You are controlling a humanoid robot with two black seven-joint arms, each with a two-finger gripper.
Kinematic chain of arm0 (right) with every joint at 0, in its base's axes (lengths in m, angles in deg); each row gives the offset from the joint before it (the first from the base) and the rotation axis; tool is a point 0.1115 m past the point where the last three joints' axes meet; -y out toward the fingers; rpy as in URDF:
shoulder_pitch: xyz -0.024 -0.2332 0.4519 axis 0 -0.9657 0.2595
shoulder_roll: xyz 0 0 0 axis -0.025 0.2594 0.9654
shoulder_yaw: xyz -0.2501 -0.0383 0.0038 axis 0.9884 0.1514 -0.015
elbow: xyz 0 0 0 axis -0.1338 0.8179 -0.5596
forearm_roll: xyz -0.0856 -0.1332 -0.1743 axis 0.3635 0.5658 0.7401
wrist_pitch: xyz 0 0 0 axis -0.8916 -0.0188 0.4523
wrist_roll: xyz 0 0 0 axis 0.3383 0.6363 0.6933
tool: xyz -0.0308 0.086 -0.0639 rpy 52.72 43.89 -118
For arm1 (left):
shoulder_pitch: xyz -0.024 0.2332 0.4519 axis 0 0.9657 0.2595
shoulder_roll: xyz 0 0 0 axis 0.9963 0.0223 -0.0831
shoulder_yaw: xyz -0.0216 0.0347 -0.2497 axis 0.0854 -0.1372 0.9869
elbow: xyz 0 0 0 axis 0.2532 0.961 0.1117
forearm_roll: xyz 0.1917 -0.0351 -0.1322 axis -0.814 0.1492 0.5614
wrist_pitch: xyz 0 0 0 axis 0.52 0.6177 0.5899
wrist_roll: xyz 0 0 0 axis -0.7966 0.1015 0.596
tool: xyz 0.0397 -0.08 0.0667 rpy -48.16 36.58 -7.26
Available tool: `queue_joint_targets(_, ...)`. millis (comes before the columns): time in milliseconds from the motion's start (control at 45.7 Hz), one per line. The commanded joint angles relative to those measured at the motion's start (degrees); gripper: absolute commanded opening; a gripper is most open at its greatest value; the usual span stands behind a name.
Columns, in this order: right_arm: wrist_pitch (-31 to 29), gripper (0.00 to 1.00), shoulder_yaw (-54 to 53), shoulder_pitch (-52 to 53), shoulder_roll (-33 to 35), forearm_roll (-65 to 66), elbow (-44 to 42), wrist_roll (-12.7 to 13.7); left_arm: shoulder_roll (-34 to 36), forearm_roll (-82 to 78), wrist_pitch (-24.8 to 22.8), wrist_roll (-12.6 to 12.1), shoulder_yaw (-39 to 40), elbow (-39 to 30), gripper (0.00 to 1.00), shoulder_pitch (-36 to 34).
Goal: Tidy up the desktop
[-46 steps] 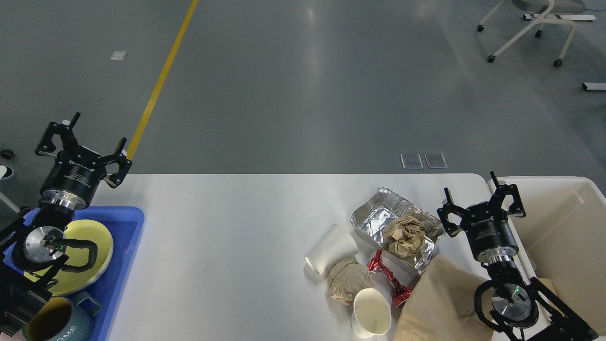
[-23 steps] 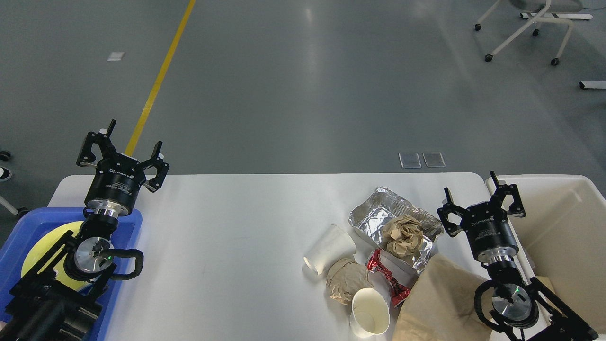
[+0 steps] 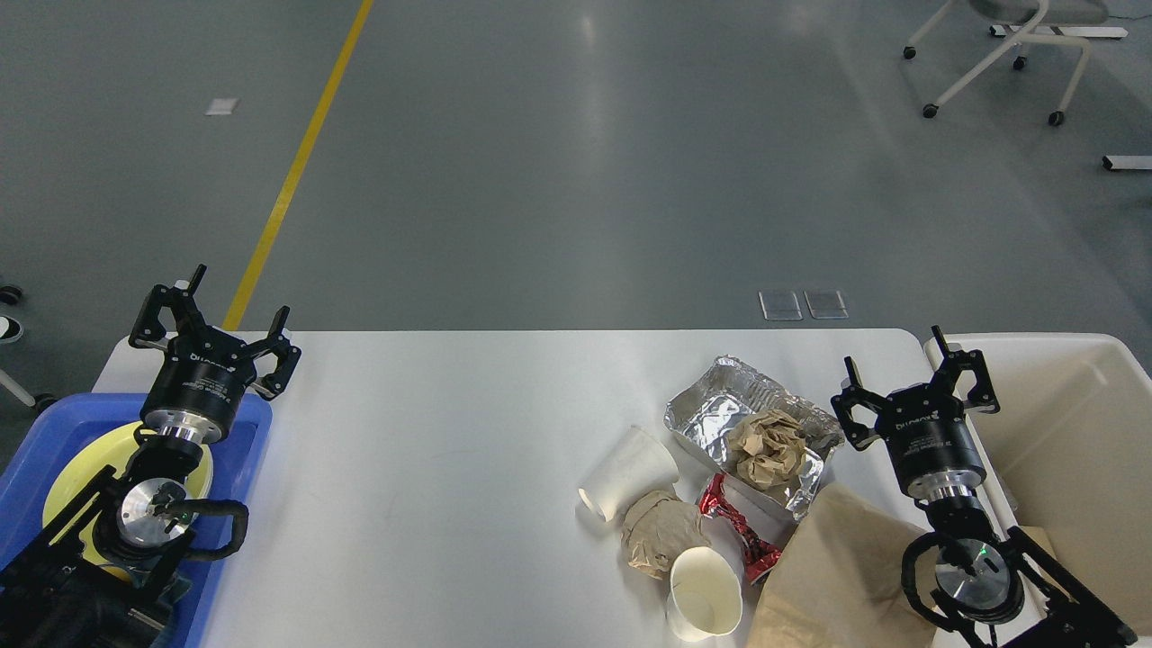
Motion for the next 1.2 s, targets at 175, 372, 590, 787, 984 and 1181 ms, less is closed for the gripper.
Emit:
queue_joint_targets(175,0.0,1.0,0.0,0.06,0.0,0.03,-0.09,0.01,0.16,0.06,-2.58,0.72,0.2,2.56,0.96,0.0)
queue_joint_targets(372,0.0,1.0,-0.09,0.06,0.0,-0.05,0.0,0.01,0.16,-0.29,-6.97,0.55,-0.15,9.23,0.96,-3.07)
queue_joint_targets(590,0.0,1.0,0.0,0.06,0.0,0.03,0.0,0.01,1.65,-0.46,-15.68,0.72,-1.91,23.56,0.96,-8.79)
queue_joint_targets(787,0.0,1.0,-0.09,0.06,0.0,0.03,-0.09,0.01,1.83,-0.02,-17.09,1.07,-4.02,24.45,0.96,-9.49)
queue_joint_targets(984,0.0,1.0,-0.09,0.06,0.0,0.03,0.0,0.01,1.3,0.68,-17.7,0.9,-3.85,24.36,0.96,-9.49)
queue_joint_targets(1181,0.0,1.0,-0.09,0.06,0.0,0.03,0.0,0.01,1.21,0.68,-18.05,0.81,-3.84,24.36,0.96,-9.49)
